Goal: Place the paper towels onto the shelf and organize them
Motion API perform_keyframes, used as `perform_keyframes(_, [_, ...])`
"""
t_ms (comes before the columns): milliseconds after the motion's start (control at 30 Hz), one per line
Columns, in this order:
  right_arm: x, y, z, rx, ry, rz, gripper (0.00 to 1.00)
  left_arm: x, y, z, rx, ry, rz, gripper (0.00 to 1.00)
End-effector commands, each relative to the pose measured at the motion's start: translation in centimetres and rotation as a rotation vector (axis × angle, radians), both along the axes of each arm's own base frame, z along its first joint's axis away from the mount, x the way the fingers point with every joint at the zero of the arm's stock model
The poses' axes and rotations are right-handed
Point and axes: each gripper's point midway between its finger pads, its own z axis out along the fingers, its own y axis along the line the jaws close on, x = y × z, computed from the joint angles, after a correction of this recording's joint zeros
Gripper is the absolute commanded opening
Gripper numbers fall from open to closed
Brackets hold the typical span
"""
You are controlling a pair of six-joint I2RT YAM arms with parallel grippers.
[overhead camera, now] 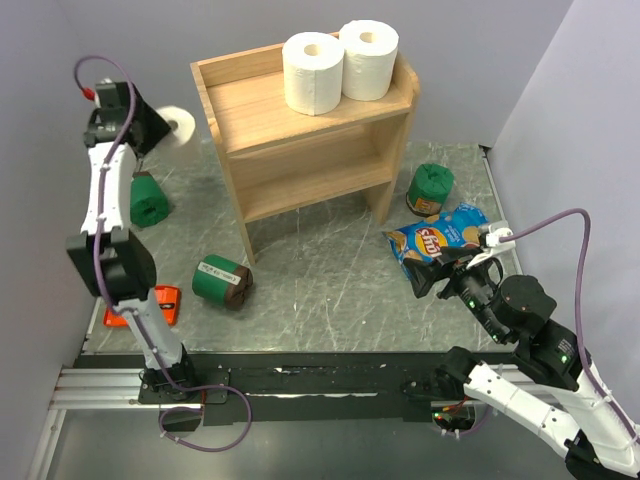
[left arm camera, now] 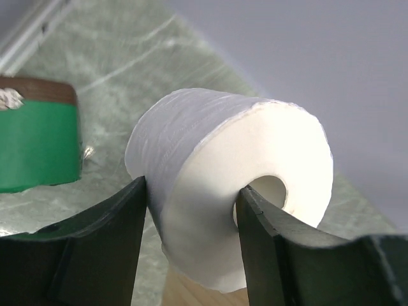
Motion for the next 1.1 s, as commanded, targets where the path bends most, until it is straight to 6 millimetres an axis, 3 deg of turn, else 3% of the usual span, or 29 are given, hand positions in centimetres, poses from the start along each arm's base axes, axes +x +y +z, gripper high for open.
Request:
perform_keyframes(0, [-0.4,-1.3,2.0,0.023,-0.043,-0.030,1.00,-3.9,-0.9,13.7,0.065,-0.279,-0.030,0.46])
perform_keyframes(200, [-0.7,-1.7,2.1,0.020,-0.041,-0.038,1.00,-8.3,-2.8,20.9,0.075,-0.411,-0.095,0.46])
perform_keyframes(400, [-0.9,-1.7,1.7,0.019,-0.020,-0.031,1.00,-13.0,-4.5,26.3,0.095,-0.532,-0.146,0.46])
perform_keyframes(833, [-1.4,-1.6,1.0,0.034,0.015,-0.020,1.00,-21.1,-9.5,32.5,0.066,-0.714,-0.338,0.46])
perform_keyframes(1067, [-1.6,-1.6,0.9,0.051,0.020,-0.015,1.00,-23.2,-11.5,33.7,0.028,-0.767,-0.431,0.50])
